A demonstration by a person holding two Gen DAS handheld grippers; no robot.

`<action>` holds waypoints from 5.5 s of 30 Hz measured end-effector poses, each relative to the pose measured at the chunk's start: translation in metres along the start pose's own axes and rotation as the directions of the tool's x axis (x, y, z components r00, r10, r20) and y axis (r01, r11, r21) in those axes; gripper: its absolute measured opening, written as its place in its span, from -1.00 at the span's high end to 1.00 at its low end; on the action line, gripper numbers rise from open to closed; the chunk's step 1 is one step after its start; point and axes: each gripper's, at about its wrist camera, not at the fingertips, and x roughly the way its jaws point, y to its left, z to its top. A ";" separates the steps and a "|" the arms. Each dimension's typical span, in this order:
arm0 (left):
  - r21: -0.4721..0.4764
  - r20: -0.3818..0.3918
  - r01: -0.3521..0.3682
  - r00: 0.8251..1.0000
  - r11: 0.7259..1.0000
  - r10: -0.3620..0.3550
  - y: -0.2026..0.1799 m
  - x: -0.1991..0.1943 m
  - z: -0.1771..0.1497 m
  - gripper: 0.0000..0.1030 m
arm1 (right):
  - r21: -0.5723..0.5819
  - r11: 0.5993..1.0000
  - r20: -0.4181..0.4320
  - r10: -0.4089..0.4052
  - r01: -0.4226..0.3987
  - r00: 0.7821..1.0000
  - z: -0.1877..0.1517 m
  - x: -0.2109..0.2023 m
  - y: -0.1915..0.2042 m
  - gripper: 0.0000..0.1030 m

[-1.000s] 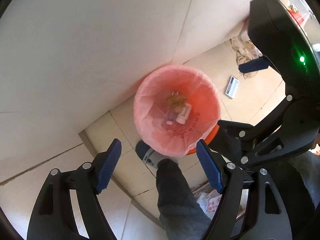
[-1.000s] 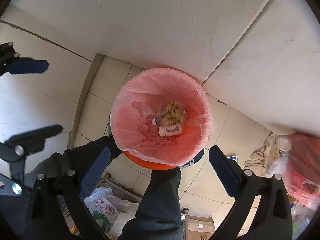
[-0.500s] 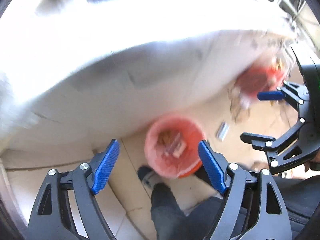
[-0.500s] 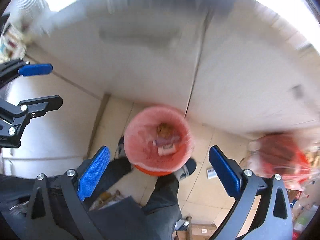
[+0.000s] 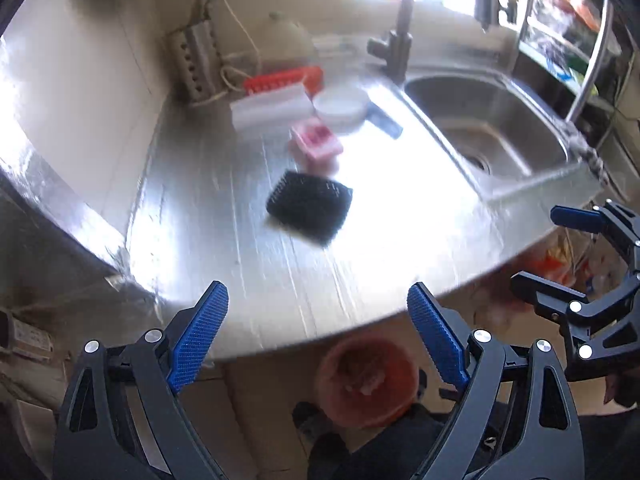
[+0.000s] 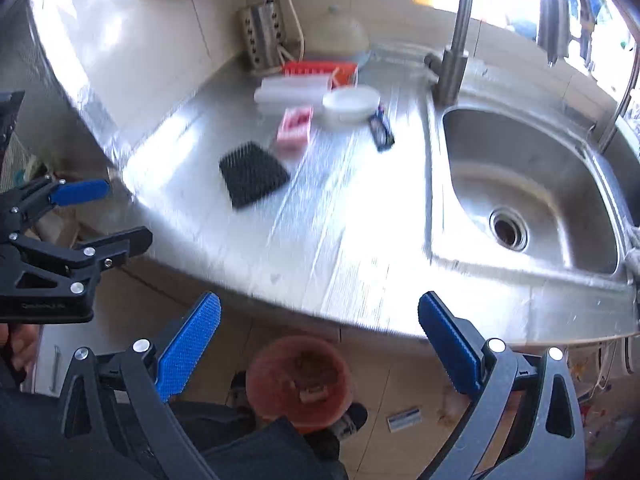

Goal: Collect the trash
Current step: 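Raise both open tools back up over the counter, then grasp the black mesh scrubber pad with the left tool while the right tool grasps the blue Nissin packet, then carry the scrubber pad and Nissin packet down over the trash bin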

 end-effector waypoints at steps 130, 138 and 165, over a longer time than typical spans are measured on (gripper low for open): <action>-0.106 -0.047 0.051 0.997 0.993 -0.056 0.018 0.124 0.051 0.81 | 0.074 0.993 -0.048 0.099 -0.095 0.994 0.129 0.140 -0.049 0.59; -0.056 -0.005 0.079 0.997 0.995 -0.080 0.012 0.091 0.034 0.81 | 0.045 0.988 -0.009 0.147 -0.146 0.989 0.106 0.093 -0.024 0.59; 0.133 -0.205 0.194 0.965 0.972 -0.164 -0.024 0.081 -0.125 0.80 | 0.009 0.974 -0.296 0.219 -0.226 0.930 -0.088 0.093 0.049 0.59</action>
